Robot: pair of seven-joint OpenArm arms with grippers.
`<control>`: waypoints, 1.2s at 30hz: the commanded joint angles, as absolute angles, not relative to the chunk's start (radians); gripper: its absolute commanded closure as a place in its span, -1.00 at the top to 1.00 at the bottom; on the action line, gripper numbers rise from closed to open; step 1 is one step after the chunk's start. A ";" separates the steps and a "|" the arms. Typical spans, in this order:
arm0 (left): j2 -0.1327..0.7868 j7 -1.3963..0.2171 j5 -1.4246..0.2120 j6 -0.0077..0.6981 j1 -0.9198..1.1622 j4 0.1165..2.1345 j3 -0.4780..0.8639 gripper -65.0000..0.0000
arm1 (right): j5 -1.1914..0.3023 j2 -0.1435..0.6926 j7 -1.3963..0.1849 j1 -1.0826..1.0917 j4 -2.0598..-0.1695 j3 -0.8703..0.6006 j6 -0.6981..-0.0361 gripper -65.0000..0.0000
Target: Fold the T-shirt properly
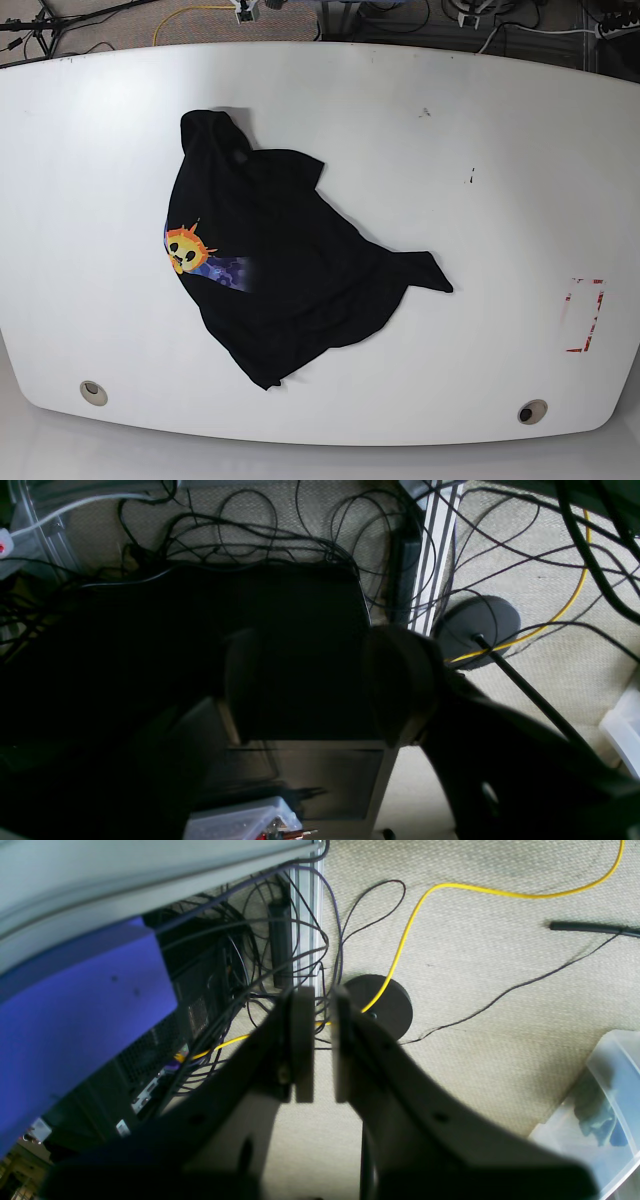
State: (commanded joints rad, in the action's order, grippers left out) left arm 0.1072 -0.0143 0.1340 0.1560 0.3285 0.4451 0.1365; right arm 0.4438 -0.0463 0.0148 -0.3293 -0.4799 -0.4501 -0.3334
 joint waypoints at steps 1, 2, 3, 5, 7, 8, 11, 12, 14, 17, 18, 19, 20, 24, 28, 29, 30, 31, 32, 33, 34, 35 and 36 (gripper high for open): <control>0.106 -0.014 0.128 0.150 0.318 0.431 0.135 0.02 | 0.440 -0.049 0.011 -0.328 -0.474 -0.452 -0.333 -0.84; 0.106 -0.014 0.128 0.150 0.317 0.429 0.136 0.02 | 0.440 -0.049 0.011 -0.328 -0.475 -0.453 -0.333 -0.84; 0.105 -0.015 0.128 0.150 0.316 0.427 0.136 0.02 | 0.440 -0.050 0.011 -0.329 -0.475 -0.453 -0.333 -0.84; 0.105 -0.013 0.128 0.151 0.314 0.422 0.136 0.02 | 0.439 -0.049 0.009 -0.327 -0.476 -0.455 -0.332 -0.83; 0.105 -0.014 0.127 0.151 0.312 0.417 0.136 0.02 | 0.439 -0.049 0.005 -0.326 -0.478 -0.457 -0.333 -0.83; 0.105 -0.014 0.128 0.150 0.311 0.415 0.136 0.02 | 0.438 -0.050 0.005 -0.326 -0.478 -0.457 -0.333 -0.82; 0.104 -0.015 0.128 0.149 0.309 0.412 0.136 0.02 | 0.437 -0.051 -0.002 -0.326 -0.482 -0.459 -0.332 -0.80; 0.104 -0.014 0.127 0.149 0.309 0.410 0.137 0.02 | 0.435 -0.051 -0.008 -0.325 -0.484 -0.460 -0.333 -0.79; 0.105 -0.009 0.129 0.148 0.309 0.418 0.142 0.02 | 0.400 -0.058 -0.066 -0.335 -0.526 -0.466 -0.336 -0.67; 0.105 -0.004 0.131 0.149 0.311 0.436 0.145 0.02 | 0.349 -0.065 -0.141 -0.354 -0.593 -0.468 -0.338 -0.51; 0.105 -0.003 0.131 0.149 0.313 0.440 0.145 0.02 | 0.340 -0.067 -0.149 -0.358 -0.607 -0.468 -0.339 -0.50; 0.105 -0.003 0.131 0.149 0.314 0.444 0.146 0.02 | 0.331 -0.068 -0.158 -0.362 -0.620 -0.468 -0.340 -0.48; 0.105 -0.003 0.131 0.149 0.317 0.449 0.146 0.02 | 0.323 -0.069 -0.165 -0.366 -0.634 -0.468 -0.340 -0.47; 0.105 -0.002 0.132 0.150 0.329 0.474 0.146 0.02 | 0.301 -0.074 -0.181 -0.383 -0.679 -0.468 -0.341 -0.45; 0.104 -0.005 0.135 0.148 0.344 0.511 0.148 0.02 | 0.296 -0.078 -0.169 -0.398 -0.697 -0.471 -0.341 -0.50; 0.103 -0.005 0.136 0.148 0.349 0.523 0.149 0.02 | 0.297 -0.078 -0.162 -0.402 -0.700 -0.470 -0.341 -0.52; 0.100 -0.006 0.136 0.148 0.387 0.587 0.150 0.02 | 0.302 -0.081 -0.127 -0.421 -0.702 -0.468 -0.341 -0.63; 0.097 -0.007 0.136 0.148 0.425 0.651 0.151 0.02 | 0.307 -0.083 -0.093 -0.440 -0.704 -0.465 -0.341 -0.73; 0.097 -0.008 0.135 0.148 0.435 0.663 0.152 0.02 | 0.307 -0.085 -0.088 -0.446 -0.710 -0.465 -0.342 -0.75; 0.098 -0.009 0.135 0.148 0.445 0.675 0.153 0.01 | 0.308 -0.086 -0.084 -0.452 -0.716 -0.465 -0.343 -0.77; 0.097 -0.010 0.135 0.148 0.453 0.688 0.153 0.01 | 0.309 -0.087 -0.082 -0.459 -0.725 -0.463 -0.343 -0.78; 0.097 -0.010 0.134 0.148 0.462 0.700 0.153 0.00 | 0.310 -0.089 -0.080 -0.466 -0.733 -0.461 -0.344 -0.79; 0.097 -0.009 0.135 0.149 0.471 0.711 0.154 -0.01 | 0.310 -0.090 -0.078 -0.474 -0.743 -0.460 -0.344 -0.80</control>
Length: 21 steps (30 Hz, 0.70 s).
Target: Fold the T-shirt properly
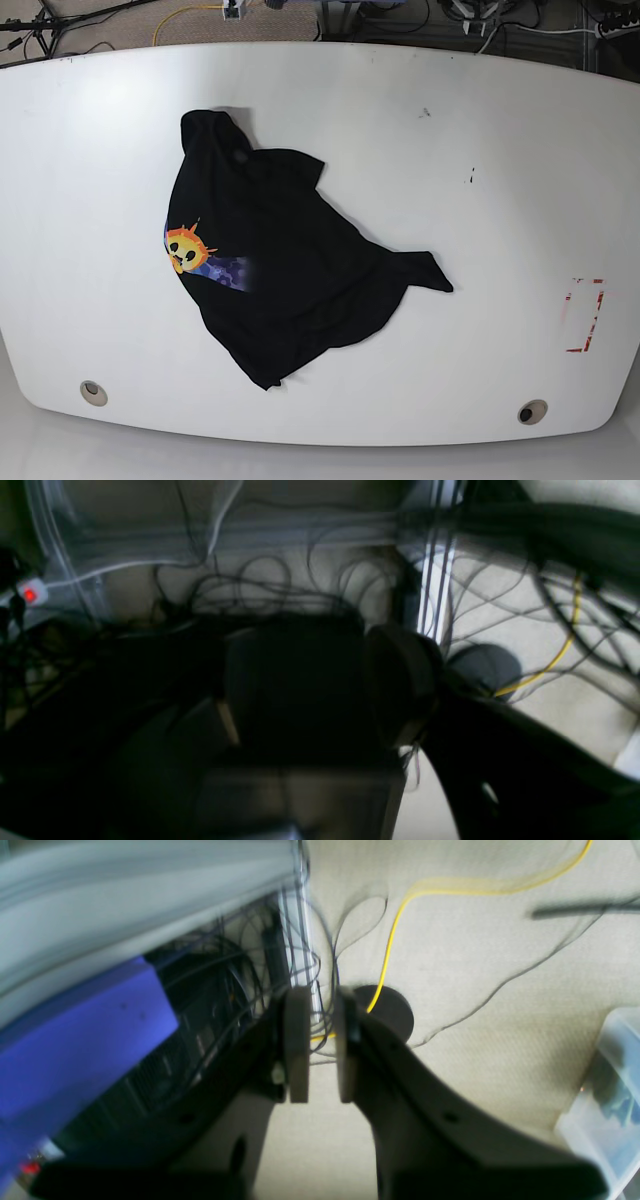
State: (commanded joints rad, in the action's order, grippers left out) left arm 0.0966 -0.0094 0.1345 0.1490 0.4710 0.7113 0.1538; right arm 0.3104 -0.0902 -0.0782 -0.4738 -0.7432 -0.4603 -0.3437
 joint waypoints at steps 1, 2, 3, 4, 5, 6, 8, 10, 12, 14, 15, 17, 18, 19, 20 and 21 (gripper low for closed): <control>0.096 -0.009 0.135 0.150 0.480 0.722 0.154 -0.01 | 0.311 -0.092 -0.076 -0.481 -0.753 -0.459 -0.343 -0.80; 0.096 -0.010 0.135 0.150 0.489 0.733 0.154 -0.02 | 0.311 -0.093 -0.075 -0.489 -0.764 -0.458 -0.343 -0.81; 0.096 -0.010 0.135 0.149 0.498 0.744 0.154 -0.02 | 0.311 -0.095 -0.074 -0.497 -0.775 -0.457 -0.343 -0.82; 0.098 -0.011 0.133 0.150 0.511 0.757 0.155 -0.03 | 0.308 -0.097 -0.075 -0.505 -0.789 -0.456 -0.343 -0.82; 0.099 -0.011 0.131 0.151 0.523 0.770 0.157 -0.05 | 0.305 -0.099 -0.077 -0.513 -0.803 -0.455 -0.343 -0.82; 0.101 -0.013 0.130 0.151 0.536 0.785 0.157 -0.06 | 0.302 -0.100 -0.080 -0.523 -0.819 -0.454 -0.343 -0.81; 0.109 -0.019 0.130 0.152 0.612 0.884 0.162 -0.10 | 0.280 -0.108 -0.087 -0.580 -0.903 -0.447 -0.346 -0.79; 0.115 -0.023 0.130 0.152 0.688 0.986 0.168 -0.11 | 0.260 -0.115 -0.090 -0.638 -0.985 -0.439 -0.350 -0.78; 0.114 -0.022 0.130 0.151 0.710 1.018 0.171 -0.08 | 0.260 -0.115 -0.089 -0.656 -1.009 -0.435 -0.351 -0.78; 0.113 -0.020 0.130 0.151 0.731 1.047 0.177 -0.07 | 0.259 -0.116 -0.087 -0.672 -1.031 -0.429 -0.352 -0.77; 0.113 -0.019 0.131 0.151 0.741 1.061 0.180 -0.07 | 0.259 -0.116 -0.087 -0.679 -1.041 -0.426 -0.352 -0.77; 0.113 -0.016 0.130 0.152 0.759 1.087 0.184 -0.06 | 0.259 -0.116 -0.087 -0.695 -1.061 -0.422 -0.352 -0.78; 0.112 -0.015 0.131 0.152 0.766 1.098 0.186 -0.06 | 0.258 -0.116 -0.085 -0.701 -1.070 -0.420 -0.352 -0.78; 0.111 -0.014 0.131 0.152 0.774 1.109 0.189 -0.06 | 0.258 -0.117 -0.083 -0.707 -1.078 -0.418 -0.352 -0.78; 0.108 -0.015 0.133 0.151 0.783 1.123 0.190 -0.05 | 0.255 -0.117 -0.082 -0.716 -1.086 -0.417 -0.354 -0.78; 0.106 -0.017 0.135 0.151 0.791 1.137 0.191 -0.05 | 0.252 -0.117 -0.080 -0.725 -1.095 -0.417 -0.355 -0.78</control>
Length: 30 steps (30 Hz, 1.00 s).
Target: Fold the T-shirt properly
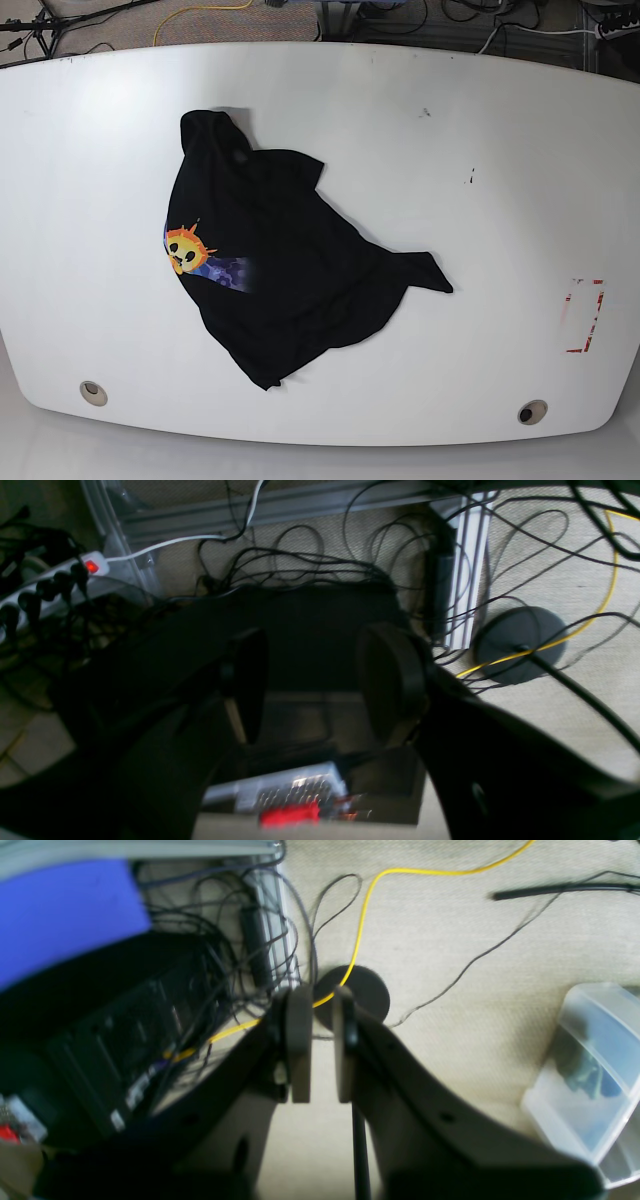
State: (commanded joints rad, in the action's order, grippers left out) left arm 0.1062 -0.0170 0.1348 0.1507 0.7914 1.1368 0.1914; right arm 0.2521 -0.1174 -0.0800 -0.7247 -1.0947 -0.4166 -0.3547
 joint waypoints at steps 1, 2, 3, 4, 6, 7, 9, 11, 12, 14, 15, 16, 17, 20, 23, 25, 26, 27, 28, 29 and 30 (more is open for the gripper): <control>0.091 -0.025 0.147 0.153 0.811 1.184 0.197 -0.05 | 0.232 -0.117 -0.068 -0.751 -1.122 -0.420 -0.356 -0.78; 0.076 -0.034 0.159 0.155 0.831 1.230 0.202 -0.05 | 0.211 -0.117 -0.056 -0.777 -1.150 -0.423 -0.358 -0.79; 0.074 -0.034 0.160 0.155 0.831 1.236 0.204 -0.05 | 0.211 -0.117 -0.056 -0.780 -1.156 -0.423 -0.359 -0.79; 0.072 -0.035 0.160 0.155 0.831 1.242 0.207 -0.05 | 0.211 -0.116 -0.057 -0.783 -1.161 -0.423 -0.360 -0.79; 0.070 -0.033 0.160 0.156 0.836 1.251 0.212 -0.05 | 0.210 -0.117 -0.056 -0.790 -1.174 -0.424 -0.359 -0.79; 0.068 -0.033 0.160 0.156 0.837 1.256 0.213 -0.05 | 0.209 -0.117 -0.057 -0.793 -1.179 -0.424 -0.359 -0.78; 0.066 -0.034 0.161 0.156 0.840 1.267 0.217 -0.05 | 0.209 -0.116 -0.059 -0.798 -1.191 -0.425 -0.359 -0.78; 0.064 -0.034 0.162 0.156 0.845 1.279 0.221 -0.05 | 0.208 -0.116 -0.063 -0.804 -1.204 -0.426 -0.360 -0.78; 0.064 -0.034 0.163 0.158 0.848 1.287 0.223 -0.05 | 0.208 -0.116 -0.066 -0.807 -1.210 -0.426 -0.360 -0.77; 0.065 -0.032 0.167 0.159 0.863 1.313 0.226 -0.05 | 0.203 -0.116 -0.065 -0.819 -1.231 -0.425 -0.358 -0.77; 0.065 -0.031 0.169 0.159 0.871 1.325 0.228 -0.05 | 0.201 -0.115 -0.068 -0.824 -1.243 -0.425 -0.357 -0.76; 0.065 -0.031 0.171 0.159 0.879 1.337 0.230 -0.05 | 0.199 -0.115 -0.070 -0.830 -1.254 -0.425 -0.356 -0.76; 0.067 -0.026 0.175 0.158 0.925 1.402 0.228 -0.06 | 0.191 -0.116 -0.079 -0.864 -1.318 -0.424 -0.356 -0.73; 0.070 -0.017 0.180 0.156 0.984 1.485 0.228 -0.07 | 0.183 -0.119 -0.090 -0.912 -1.405 -0.423 -0.355 -0.68; 0.072 -0.015 0.178 0.157 1.000 1.509 0.229 -0.07 | 0.182 -0.122 -0.092 -0.929 -1.435 -0.422 -0.355 -0.67; 0.073 -0.012 0.178 0.157 1.011 1.524 0.230 -0.07 | 0.182 -0.124 -0.093 -0.940 -1.455 -0.423 -0.355 -0.67; 0.073 -0.010 0.177 0.157 1.017 1.531 0.231 -0.07 | 0.181 -0.125 -0.093 -0.946 -1.466 -0.422 -0.356 -0.67; 0.073 -0.009 0.177 0.156 1.021 1.536 0.231 -0.07 | 0.181 -0.127 -0.093 -0.953 -1.476 -0.422 -0.355 -0.67; 0.073 -0.008 0.177 0.156 1.025 1.542 0.231 -0.07 | 0.182 -0.129 -0.093 -0.959 -1.486 -0.422 -0.355 -0.67; 0.074 -0.007 0.176 0.156 1.027 1.546 0.228 -0.07 | 0.182 -0.130 -0.092 -0.966 -1.502 -0.423 -0.355 -0.67; 0.074 -0.006 0.174 0.157 1.029 1.551 0.225 -0.07 | 0.183 -0.132 -0.091 -0.973 -1.518 -0.423 -0.356 -0.68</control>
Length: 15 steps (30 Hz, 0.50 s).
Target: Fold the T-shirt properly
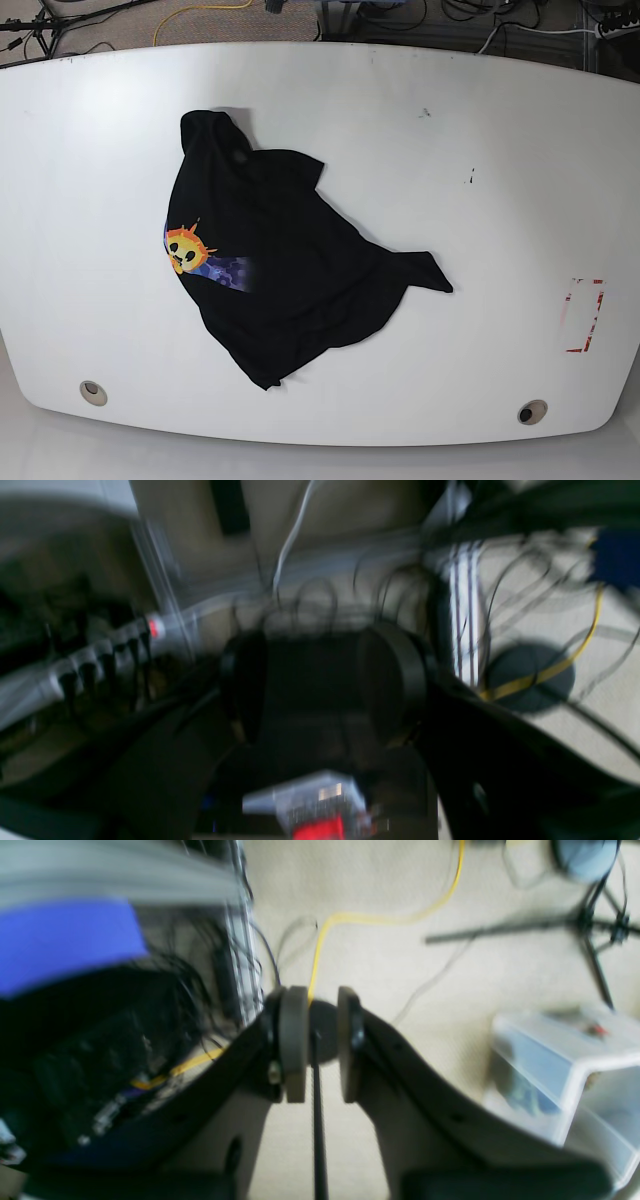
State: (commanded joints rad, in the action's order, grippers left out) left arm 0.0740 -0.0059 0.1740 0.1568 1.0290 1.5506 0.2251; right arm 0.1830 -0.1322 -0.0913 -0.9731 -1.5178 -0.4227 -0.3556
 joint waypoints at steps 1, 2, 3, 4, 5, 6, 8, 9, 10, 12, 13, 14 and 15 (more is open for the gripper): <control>0.074 -0.006 0.173 0.155 1.031 1.554 0.221 -0.07 | 0.183 -0.134 -0.089 -0.981 -1.535 -0.423 -0.356 -0.68; 0.073 -0.006 0.172 0.154 1.033 1.558 0.218 -0.06 | 0.183 -0.136 -0.086 -0.988 -1.552 -0.424 -0.356 -0.69; 0.073 -0.003 0.168 0.152 1.034 1.574 0.214 -0.07 | 0.182 -0.145 -0.077 -1.012 -1.623 -0.421 -0.356 -0.70; 0.073 0.001 0.164 0.150 1.035 1.591 0.211 -0.07 | 0.182 -0.154 -0.067 -1.037 -1.695 -0.419 -0.357 -0.71; 0.073 0.000 0.163 0.150 1.033 1.593 0.212 -0.08 | 0.182 -0.155 -0.066 -1.039 -1.702 -0.416 -0.356 -0.71; 0.074 -0.001 0.162 0.150 1.031 1.595 0.212 -0.08 | 0.183 -0.156 -0.064 -1.042 -1.710 -0.414 -0.356 -0.71; 0.074 0.000 0.157 0.150 1.032 1.597 0.211 -0.07 | 0.187 -0.157 -0.059 -1.048 -1.726 -0.409 -0.356 -0.71; 0.074 0.001 0.156 0.150 1.030 1.597 0.211 -0.08 | 0.188 -0.157 -0.057 -1.050 -1.732 -0.406 -0.356 -0.71; 0.074 0.001 0.154 0.151 1.029 1.597 0.212 -0.08 | 0.189 -0.157 -0.055 -1.052 -1.738 -0.403 -0.356 -0.71; 0.076 0.001 0.146 0.151 1.029 1.600 0.214 -0.07 | 0.191 -0.157 -0.052 -1.057 -1.751 -0.397 -0.355 -0.71; 0.076 0.003 0.138 0.150 1.032 1.607 0.218 -0.08 | 0.190 -0.157 -0.052 -1.061 -1.762 -0.392 -0.355 -0.71; 0.077 0.005 0.131 0.150 1.036 1.613 0.221 -0.08 | 0.189 -0.157 -0.053 -1.066 -1.772 -0.387 -0.356 -0.71; 0.078 0.007 0.117 0.150 1.041 1.620 0.227 -0.08 | 0.188 -0.157 -0.054 -1.070 -1.782 -0.383 -0.356 -0.71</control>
State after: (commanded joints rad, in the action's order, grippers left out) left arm 0.0783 0.0073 0.1171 0.1500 1.0414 1.6198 0.2268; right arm 0.1880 -0.1571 -0.0540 -1.0697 -1.7819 -0.3827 -0.3561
